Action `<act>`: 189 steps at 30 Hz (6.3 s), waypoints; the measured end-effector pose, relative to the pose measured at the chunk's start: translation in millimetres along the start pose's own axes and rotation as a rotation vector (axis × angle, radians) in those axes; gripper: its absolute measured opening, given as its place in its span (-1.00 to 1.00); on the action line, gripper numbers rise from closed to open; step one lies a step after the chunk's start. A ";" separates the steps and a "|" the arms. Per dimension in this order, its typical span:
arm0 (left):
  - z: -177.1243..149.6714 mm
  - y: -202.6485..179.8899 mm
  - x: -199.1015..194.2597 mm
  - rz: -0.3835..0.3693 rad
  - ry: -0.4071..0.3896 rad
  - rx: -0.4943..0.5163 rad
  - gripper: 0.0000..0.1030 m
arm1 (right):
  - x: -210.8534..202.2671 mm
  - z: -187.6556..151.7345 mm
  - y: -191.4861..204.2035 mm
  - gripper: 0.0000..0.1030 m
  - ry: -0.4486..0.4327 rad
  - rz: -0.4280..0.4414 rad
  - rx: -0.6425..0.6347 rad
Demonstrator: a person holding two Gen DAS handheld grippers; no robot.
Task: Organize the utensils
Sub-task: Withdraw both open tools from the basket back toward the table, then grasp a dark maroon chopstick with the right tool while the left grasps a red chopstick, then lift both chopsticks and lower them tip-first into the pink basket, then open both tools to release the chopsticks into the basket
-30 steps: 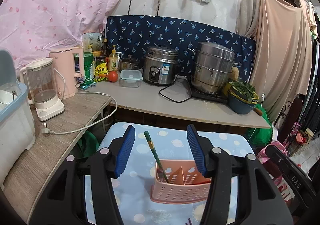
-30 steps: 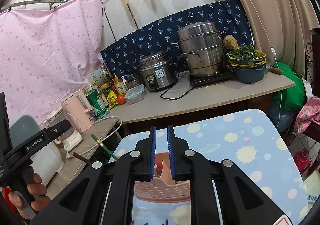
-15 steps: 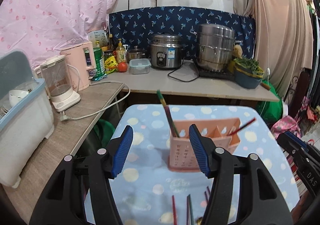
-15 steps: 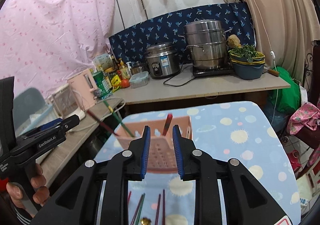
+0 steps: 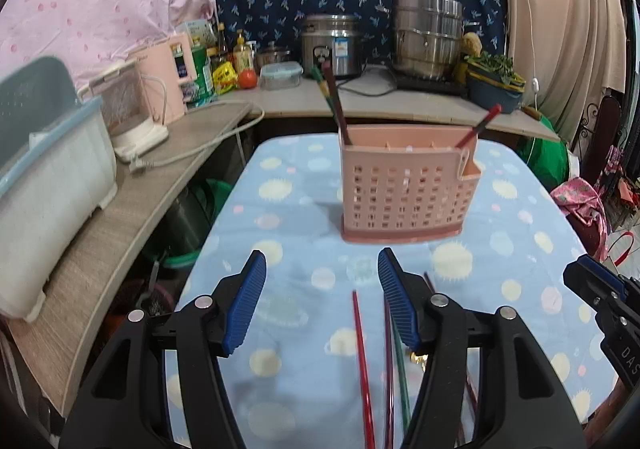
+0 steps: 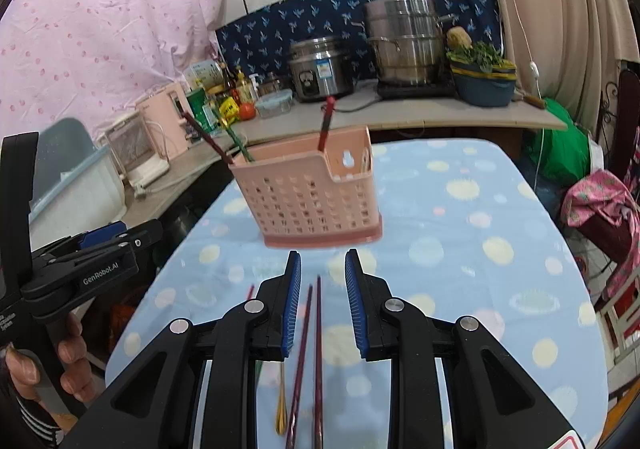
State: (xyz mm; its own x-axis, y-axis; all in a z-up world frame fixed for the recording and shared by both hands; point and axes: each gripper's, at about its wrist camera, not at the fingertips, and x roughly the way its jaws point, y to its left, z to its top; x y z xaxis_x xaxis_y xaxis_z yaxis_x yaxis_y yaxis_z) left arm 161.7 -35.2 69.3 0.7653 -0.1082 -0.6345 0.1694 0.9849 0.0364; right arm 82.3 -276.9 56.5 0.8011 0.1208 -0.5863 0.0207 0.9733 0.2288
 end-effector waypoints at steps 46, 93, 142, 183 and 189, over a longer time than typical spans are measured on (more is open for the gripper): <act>-156.6 -2.9 16.2 -0.056 0.315 0.012 0.08 | 25.4 -139.8 3.9 -0.85 0.280 -0.018 -0.022; -163.1 -14.0 10.7 -0.133 0.347 0.033 -0.87 | 21.6 -137.4 5.9 -0.86 0.267 -0.015 -0.023; 82.8 23.5 -58.0 -0.220 -0.127 -0.114 -0.87 | -40.5 91.1 3.2 -0.86 -0.207 0.080 -0.009; 189.0 4.4 59.7 -0.176 -0.177 -0.125 -0.86 | 93.9 202.1 -1.5 -0.86 -0.235 0.049 0.050; 184.3 1.1 65.1 -0.170 -0.160 -0.119 -0.85 | 102.3 195.0 0.0 -0.86 -0.203 0.053 0.039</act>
State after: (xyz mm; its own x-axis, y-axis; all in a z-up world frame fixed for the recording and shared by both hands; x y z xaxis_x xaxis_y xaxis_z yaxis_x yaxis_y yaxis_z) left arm 326.1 -66.1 170.3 0.8222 -0.2847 -0.4928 0.2375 0.9585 -0.1574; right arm 280.9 -302.6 148.1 0.9058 0.1263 -0.4045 -0.0050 0.9577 0.2878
